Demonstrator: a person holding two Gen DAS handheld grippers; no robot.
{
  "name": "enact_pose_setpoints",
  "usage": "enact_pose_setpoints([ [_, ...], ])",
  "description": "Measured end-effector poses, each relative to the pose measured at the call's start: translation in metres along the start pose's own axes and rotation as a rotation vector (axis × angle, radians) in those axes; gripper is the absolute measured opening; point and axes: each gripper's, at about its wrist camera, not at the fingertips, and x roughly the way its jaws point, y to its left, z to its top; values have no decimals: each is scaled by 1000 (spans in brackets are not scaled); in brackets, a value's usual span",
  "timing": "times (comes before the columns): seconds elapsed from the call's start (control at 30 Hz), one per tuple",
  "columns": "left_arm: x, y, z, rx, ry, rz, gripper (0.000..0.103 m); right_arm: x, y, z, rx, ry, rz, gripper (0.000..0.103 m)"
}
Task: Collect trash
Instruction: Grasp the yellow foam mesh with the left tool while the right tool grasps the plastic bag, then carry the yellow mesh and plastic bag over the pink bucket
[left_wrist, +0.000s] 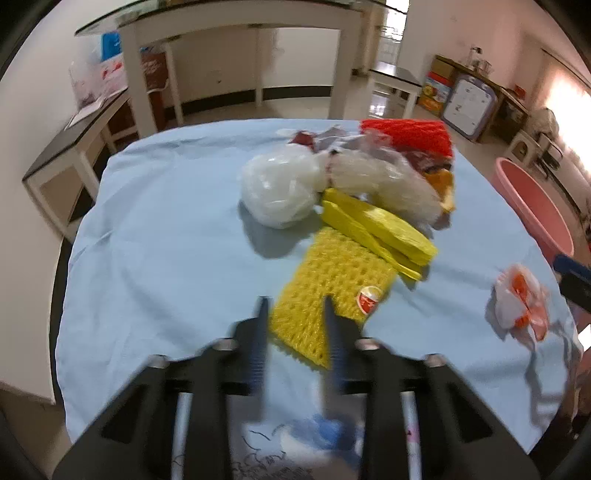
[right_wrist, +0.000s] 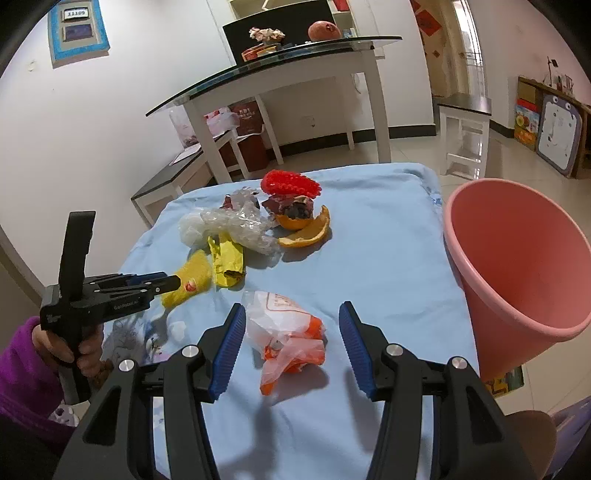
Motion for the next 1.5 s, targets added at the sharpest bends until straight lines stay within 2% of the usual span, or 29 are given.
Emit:
enact_pose_setpoints([
  [0.03,-1,-1,0,7,-5,3,6,0,1,0,-2,-2,0,52],
  [0.07,-3,-3,0,8,-7,-8,5,-1,2,0,-3,-3,1,52],
  [0.43,-45,-2,0,-32,-117,-53,3,6,4,-8,-8,42,18,57],
  [0.8,-70,-6,-1,-67,-165,-94,3,21,3,-15,2,103,38,58],
  [0.87,-71,-7,-1,-72,-167,-94,3,20,3,-16,-1,106,39,52],
  [0.93,-71,-9,0,-77,-168,-94,3,21,2,-18,1,111,37,36],
  [1.03,-73,-11,0,-80,-170,-95,3,23,-1,-19,19,120,37,24],
  [1.27,-79,-17,2,-83,-187,-92,3,8,2,-15,8,56,72,20],
  [1.5,-87,-36,13,-71,-222,-117,3,-14,-8,-6,41,-24,59,20],
])
